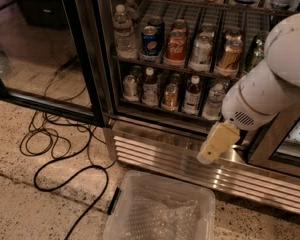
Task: Pick pepsi can from middle shelf of fridge
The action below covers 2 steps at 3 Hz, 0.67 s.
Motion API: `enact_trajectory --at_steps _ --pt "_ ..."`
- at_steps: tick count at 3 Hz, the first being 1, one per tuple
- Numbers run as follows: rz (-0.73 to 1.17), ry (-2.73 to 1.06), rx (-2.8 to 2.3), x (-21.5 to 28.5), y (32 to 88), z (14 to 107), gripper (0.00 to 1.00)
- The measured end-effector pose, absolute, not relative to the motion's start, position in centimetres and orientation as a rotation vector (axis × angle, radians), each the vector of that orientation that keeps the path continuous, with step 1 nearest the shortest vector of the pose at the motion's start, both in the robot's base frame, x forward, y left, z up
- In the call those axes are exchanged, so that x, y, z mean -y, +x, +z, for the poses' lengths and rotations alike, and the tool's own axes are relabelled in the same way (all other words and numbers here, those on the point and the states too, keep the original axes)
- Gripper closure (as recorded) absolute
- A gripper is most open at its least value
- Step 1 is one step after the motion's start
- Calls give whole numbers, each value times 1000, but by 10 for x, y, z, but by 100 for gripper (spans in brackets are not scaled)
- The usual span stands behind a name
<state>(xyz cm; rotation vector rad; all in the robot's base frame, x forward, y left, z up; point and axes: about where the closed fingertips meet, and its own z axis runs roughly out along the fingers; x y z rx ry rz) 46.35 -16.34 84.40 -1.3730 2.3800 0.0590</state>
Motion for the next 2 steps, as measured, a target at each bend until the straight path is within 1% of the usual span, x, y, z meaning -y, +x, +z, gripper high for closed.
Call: enact_trajectory --at_steps 1,2 --pt "59 -1373 -2380 163 464 844 0" --pt "77 -1321 -2381 146 465 822 0"
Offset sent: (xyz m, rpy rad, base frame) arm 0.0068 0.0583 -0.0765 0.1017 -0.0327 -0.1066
